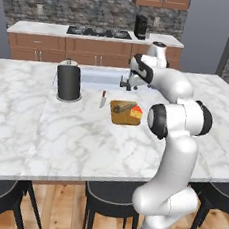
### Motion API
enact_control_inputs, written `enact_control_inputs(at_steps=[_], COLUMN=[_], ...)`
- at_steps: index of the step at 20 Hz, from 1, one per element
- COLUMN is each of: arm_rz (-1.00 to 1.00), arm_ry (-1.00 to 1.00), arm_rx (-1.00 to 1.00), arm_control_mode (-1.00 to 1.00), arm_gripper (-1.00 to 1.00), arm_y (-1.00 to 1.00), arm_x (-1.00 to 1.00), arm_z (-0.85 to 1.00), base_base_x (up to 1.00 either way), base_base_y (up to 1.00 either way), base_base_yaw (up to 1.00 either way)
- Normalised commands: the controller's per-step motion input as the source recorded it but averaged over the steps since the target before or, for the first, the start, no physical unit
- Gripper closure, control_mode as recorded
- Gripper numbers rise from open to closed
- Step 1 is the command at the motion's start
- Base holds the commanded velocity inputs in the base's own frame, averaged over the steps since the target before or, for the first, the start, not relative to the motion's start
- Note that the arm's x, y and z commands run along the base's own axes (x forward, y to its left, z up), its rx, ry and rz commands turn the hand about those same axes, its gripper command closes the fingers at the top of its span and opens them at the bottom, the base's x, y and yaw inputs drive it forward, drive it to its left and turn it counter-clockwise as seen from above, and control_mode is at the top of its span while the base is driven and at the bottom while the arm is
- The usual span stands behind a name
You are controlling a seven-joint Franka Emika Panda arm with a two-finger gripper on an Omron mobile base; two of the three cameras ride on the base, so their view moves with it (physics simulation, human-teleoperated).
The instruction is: Retrieve the sausage and cheese from the fridge and place them on the cutting board on the counter.
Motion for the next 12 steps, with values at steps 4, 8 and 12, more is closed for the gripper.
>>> enact_control_inputs(at_steps=[4,8,12], arm_rz=[-0.03,-0.08,-0.04], arm_ry=[-0.14,-0.19,-0.14], arm_rx=[0.05,0.00,0.00], arm_control_mode=[-1.00,-1.00,-1.00], arm_gripper=[-1.00,-1.00,-1.00], arm_y=[0.00,0.00,0.00], arm_x=[-0.99,-1.00,-0.88], arm_z=[0.56,0.35,0.41], base_base_x=[0.00,0.00,0.00], base_base_y=[0.00,0.00,0.00], base_base_yaw=[0.00,0.00,0.00])
